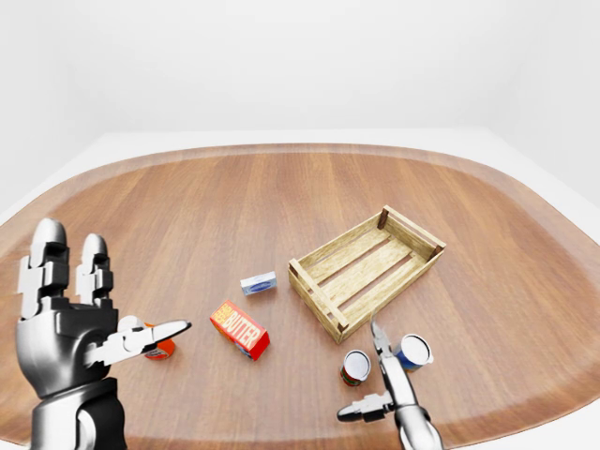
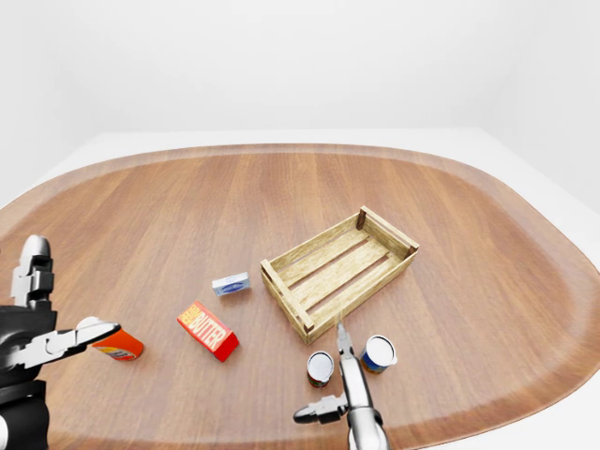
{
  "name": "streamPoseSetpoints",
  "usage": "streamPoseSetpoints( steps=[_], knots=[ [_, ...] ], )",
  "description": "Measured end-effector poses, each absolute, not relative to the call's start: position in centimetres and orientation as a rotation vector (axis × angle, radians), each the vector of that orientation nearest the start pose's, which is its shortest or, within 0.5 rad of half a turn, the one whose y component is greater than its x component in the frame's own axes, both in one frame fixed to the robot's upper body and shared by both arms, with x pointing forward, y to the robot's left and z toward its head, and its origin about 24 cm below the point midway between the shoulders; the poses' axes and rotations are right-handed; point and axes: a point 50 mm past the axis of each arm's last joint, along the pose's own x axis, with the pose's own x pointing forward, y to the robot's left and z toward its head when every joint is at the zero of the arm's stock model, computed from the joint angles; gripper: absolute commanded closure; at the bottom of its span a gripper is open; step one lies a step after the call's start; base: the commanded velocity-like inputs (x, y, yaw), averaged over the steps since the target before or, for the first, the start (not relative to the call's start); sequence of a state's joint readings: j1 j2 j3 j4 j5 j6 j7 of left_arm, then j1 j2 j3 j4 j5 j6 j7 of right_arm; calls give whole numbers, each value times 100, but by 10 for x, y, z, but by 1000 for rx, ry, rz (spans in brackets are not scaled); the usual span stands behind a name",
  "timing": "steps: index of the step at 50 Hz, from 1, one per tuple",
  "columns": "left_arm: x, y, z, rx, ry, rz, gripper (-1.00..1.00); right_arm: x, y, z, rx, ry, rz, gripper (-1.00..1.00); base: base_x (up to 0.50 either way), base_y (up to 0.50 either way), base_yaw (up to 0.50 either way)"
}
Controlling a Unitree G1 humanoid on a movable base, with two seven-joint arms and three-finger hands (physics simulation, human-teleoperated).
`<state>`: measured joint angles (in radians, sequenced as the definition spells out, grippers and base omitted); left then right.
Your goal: Pick up the tomato sauce, and put it in the wooden tray.
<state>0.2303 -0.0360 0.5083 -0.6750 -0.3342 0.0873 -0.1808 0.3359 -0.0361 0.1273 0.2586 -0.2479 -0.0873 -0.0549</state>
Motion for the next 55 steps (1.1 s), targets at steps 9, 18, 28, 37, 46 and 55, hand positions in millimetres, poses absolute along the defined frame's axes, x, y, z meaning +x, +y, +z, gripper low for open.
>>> streamPoseSetpoints(
  steps=[9,18,28,37,46,55],
  knots=[
    [163,248,143,-90,-434,273,-95,150,-146,-74,-268,488,66,-100,0,0,0],
    [164,248,143,-90,-433,271,-95,152,-147,-74,-266,487,62,-100,0,0,0],
    [164,248,143,-90,-432,270,-95,155,-147,-74,-265,485,61,-100,0,0,0],
    [164,247,143,-89,-431,269,-95,157,-147,-75,-266,486,61,-100,0,0,0],
    [165,247,142,-89,-430,268,-95,159,-147,-77,-268,493,62,-100,0,0,0],
    [165,247,142,-90,-429,268,-95,160,-148,-80,-269,504,61,-100,0,0,0]
  ],
)
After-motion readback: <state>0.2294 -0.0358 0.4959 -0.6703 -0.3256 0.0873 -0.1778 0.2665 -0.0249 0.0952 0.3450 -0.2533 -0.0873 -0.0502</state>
